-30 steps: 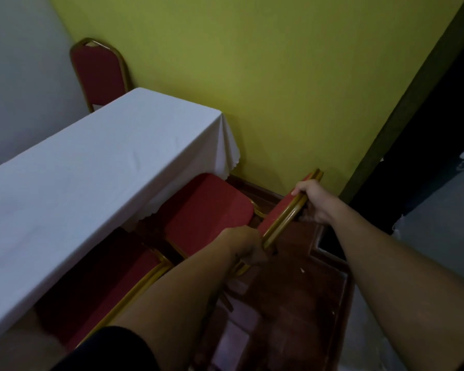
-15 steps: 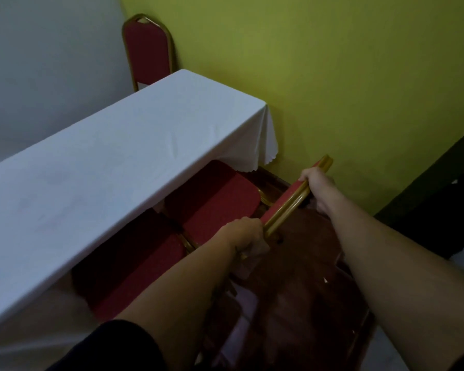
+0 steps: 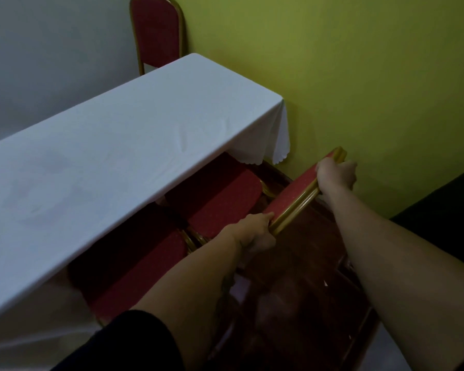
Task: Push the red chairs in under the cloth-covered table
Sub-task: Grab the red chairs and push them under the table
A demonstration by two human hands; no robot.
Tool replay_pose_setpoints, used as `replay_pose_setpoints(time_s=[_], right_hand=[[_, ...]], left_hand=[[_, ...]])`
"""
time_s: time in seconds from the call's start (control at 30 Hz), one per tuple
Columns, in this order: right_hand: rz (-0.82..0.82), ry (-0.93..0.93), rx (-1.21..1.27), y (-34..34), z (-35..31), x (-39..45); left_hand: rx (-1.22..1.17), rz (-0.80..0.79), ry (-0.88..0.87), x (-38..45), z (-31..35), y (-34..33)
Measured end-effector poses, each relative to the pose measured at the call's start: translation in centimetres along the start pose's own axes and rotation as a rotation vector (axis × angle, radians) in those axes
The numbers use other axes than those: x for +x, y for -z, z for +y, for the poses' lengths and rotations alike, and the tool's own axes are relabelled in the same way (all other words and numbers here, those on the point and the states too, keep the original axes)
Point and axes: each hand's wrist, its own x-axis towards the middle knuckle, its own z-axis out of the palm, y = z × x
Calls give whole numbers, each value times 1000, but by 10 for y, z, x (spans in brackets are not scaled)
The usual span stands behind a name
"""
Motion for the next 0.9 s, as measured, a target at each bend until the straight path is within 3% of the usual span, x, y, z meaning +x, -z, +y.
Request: replay_pose_setpoints(time_s=[0.3,0.67,0.9], right_hand=[[-17,117,-105,-4,-12,1],[22,129,-153,0,-3,1],[-84,166,-221,-20,-14,-1]], left_hand=[[41,-27,-82,8,4,13],[92,-26,-126,2,0,14],[70,6,-73,15,-20,24]])
